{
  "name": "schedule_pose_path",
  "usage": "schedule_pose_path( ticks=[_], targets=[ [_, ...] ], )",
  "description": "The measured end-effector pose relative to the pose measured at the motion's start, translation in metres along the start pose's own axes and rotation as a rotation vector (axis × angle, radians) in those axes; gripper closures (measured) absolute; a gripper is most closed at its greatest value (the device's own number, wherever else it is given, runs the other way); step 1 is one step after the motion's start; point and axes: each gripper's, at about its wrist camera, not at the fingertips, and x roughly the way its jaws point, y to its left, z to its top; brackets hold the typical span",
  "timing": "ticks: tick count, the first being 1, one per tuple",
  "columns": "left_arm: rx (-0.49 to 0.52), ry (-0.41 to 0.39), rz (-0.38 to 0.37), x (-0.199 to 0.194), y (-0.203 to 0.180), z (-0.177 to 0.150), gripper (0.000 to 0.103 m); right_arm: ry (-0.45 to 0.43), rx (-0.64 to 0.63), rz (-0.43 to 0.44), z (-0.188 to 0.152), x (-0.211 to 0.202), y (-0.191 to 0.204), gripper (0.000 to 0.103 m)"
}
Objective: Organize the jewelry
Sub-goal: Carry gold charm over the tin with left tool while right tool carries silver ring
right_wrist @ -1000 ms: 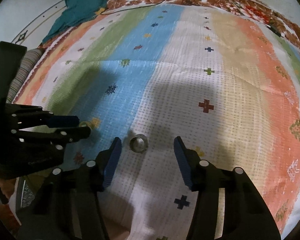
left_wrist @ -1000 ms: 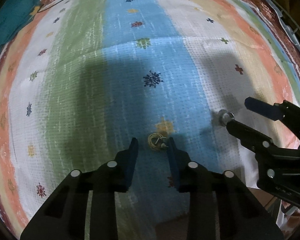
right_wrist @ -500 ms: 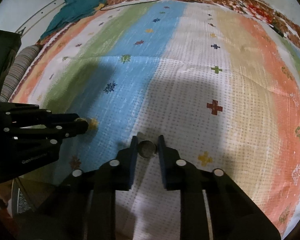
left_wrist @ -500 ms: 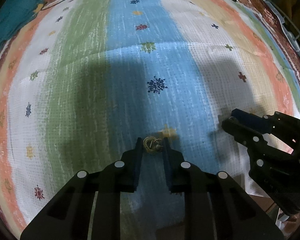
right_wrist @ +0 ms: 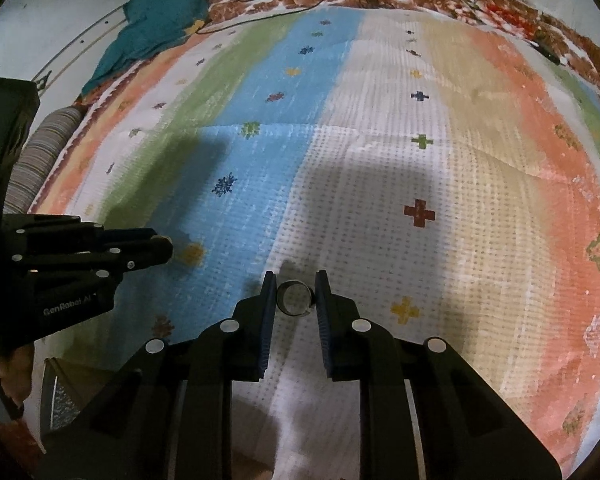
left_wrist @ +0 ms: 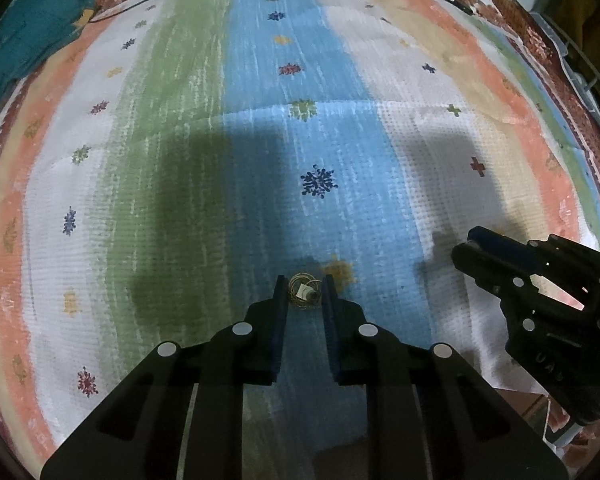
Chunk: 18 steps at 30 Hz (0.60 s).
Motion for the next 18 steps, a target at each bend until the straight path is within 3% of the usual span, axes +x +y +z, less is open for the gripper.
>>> schedule_pose_path(
  ticks=[18],
  targets=[
    [0.037, -0.114, -0.003, -0.054, -0.018, -0.019, 0.087, -0.065, 0.044, -0.088, -0.014, -0.042, -0.005, 0.083]
  ],
)
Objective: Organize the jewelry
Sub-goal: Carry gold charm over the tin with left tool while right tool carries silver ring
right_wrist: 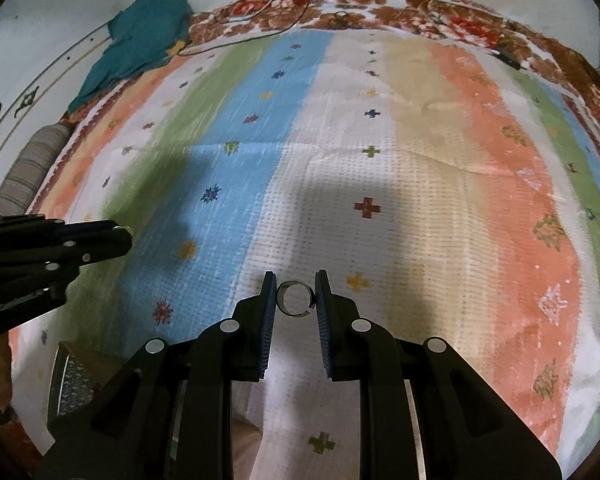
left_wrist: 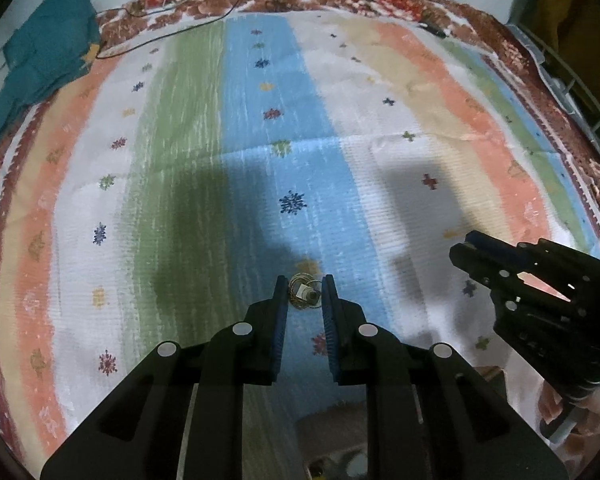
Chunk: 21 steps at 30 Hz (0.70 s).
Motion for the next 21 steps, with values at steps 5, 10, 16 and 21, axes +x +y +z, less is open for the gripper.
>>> schedule_pose_path(
  ticks=[5, 10, 16, 21],
  targets=[
    [-0.003, -0.016, -0.023, -0.013, -0.008, -0.004, 0.087, -0.018, -0.012, -0.009, -0.002, -0.012, 0.005, 0.083],
    [0.002, -0.058, -0.039, -0.034, -0.019, -0.007, 0.087, -0.057, -0.012, -0.032, -0.005, -0.028, 0.006, 0.083],
    [0.002, -0.085, -0.055, -0.051, -0.024, -0.015, 0.087, -0.073, -0.013, -0.053, -0.012, -0.040, 0.008, 0.083],
    [-0.007, -0.124, -0.082, -0.068, -0.024, -0.021, 0.087, -0.109, -0.014, -0.078, -0.018, -0.054, 0.013, 0.083]
  ],
)
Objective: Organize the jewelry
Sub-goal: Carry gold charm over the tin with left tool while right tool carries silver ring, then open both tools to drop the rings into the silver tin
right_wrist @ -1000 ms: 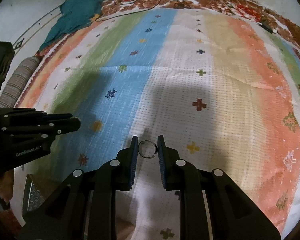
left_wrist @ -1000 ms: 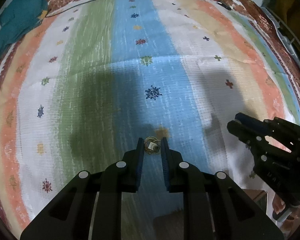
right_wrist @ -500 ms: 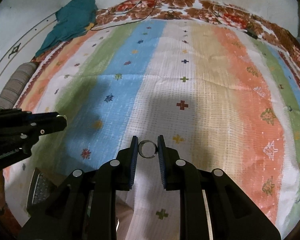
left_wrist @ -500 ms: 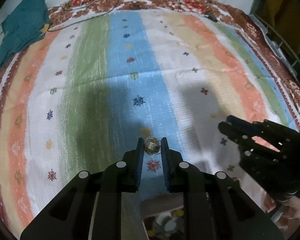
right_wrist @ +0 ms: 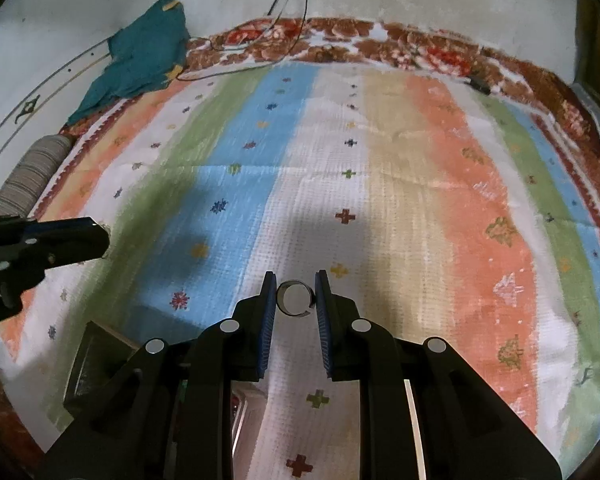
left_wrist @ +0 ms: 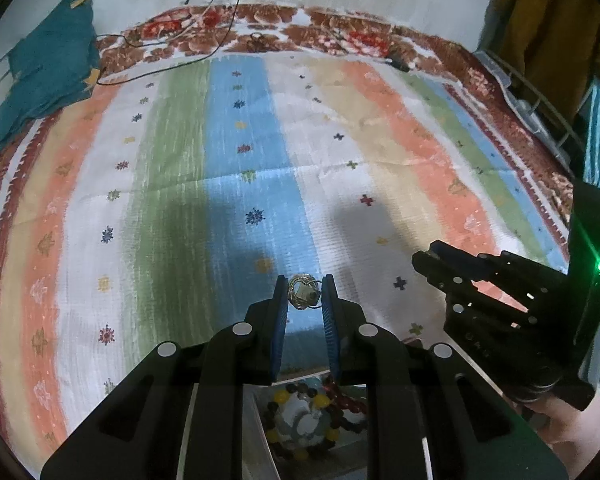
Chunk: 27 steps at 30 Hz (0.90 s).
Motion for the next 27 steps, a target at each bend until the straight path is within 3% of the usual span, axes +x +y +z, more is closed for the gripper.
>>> schedule_pose_path(
  ticks=[14, 27],
  targets=[
    [0.018, -0.109, -0.065, -0.057, -0.010, -0.029, 0.087, -0.100, -0.022, 0.029, -0.014, -0.052, 0.020, 0.083],
    [0.074, -0.153, -0.011, -0.075, -0.022, -0.052, 0.086, -0.112, -0.068, 0.064, -0.034, -0.072, 0.040, 0.083]
  ],
)
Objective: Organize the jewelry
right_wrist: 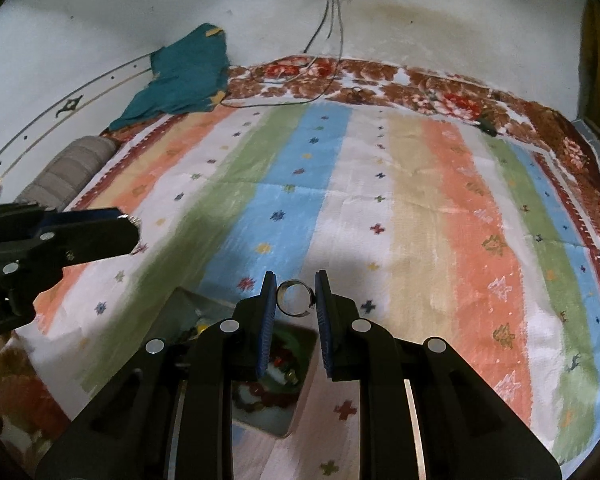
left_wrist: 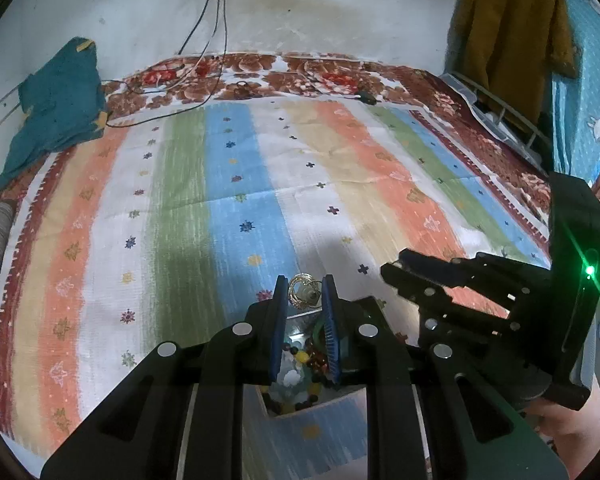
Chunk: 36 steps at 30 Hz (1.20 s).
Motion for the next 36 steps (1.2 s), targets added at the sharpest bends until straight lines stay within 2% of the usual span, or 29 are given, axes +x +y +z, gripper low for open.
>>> schedule_pose_path(
  ticks=[6, 8, 10, 14, 16, 18, 22, 28, 31, 36],
  targets=[
    [-0.007, 0.007, -0.005, -0.004, -0.002, -0.006, 0.086, 0.013, -0.004, 0.044, -0.009, -0.005, 0.007, 0.083],
    [-0.011, 0.008, -0.003, -0.005, -0.001, -0.008, 0.083, 0.019, -0.004, 0.053, -0.011, -0.006, 0.009, 0.080],
    [-0.020, 0.008, 0.004, -0.005, 0.000, -0.009, 0.074, 0.021, 0.006, 0.054, -0.013, -0.007, 0.008, 0.065],
    [-0.039, 0.005, 0.013, -0.009, 0.005, -0.013, 0.067, 0.013, 0.008, 0.029, -0.017, -0.015, 0.004, 0.059],
    [-0.037, 0.009, 0.016, -0.011, 0.005, -0.016, 0.056, 0.006, 0.012, 0.021, -0.019, -0.021, 0.001, 0.052],
    [-0.025, 0.009, 0.021, -0.014, 0.003, -0.020, 0.050, -0.002, 0.025, 0.021, -0.022, -0.027, -0.002, 0.046],
    [-0.006, -0.005, 0.034, -0.021, -0.001, -0.027, 0.033, -0.016, 0.042, 0.013, -0.026, -0.038, -0.008, 0.034],
    [0.015, -0.020, 0.076, -0.027, -0.005, -0.036, 0.012, -0.036, 0.067, 0.019, -0.032, -0.049, -0.016, 0.021],
    [0.009, -0.020, 0.073, -0.030, -0.005, -0.041, 0.007, -0.042, 0.065, 0.023, -0.035, -0.054, -0.018, 0.017],
    [0.010, -0.032, 0.077, -0.037, -0.007, -0.048, 0.006, -0.062, 0.046, 0.011, -0.040, -0.065, -0.017, 0.011]
  ],
)
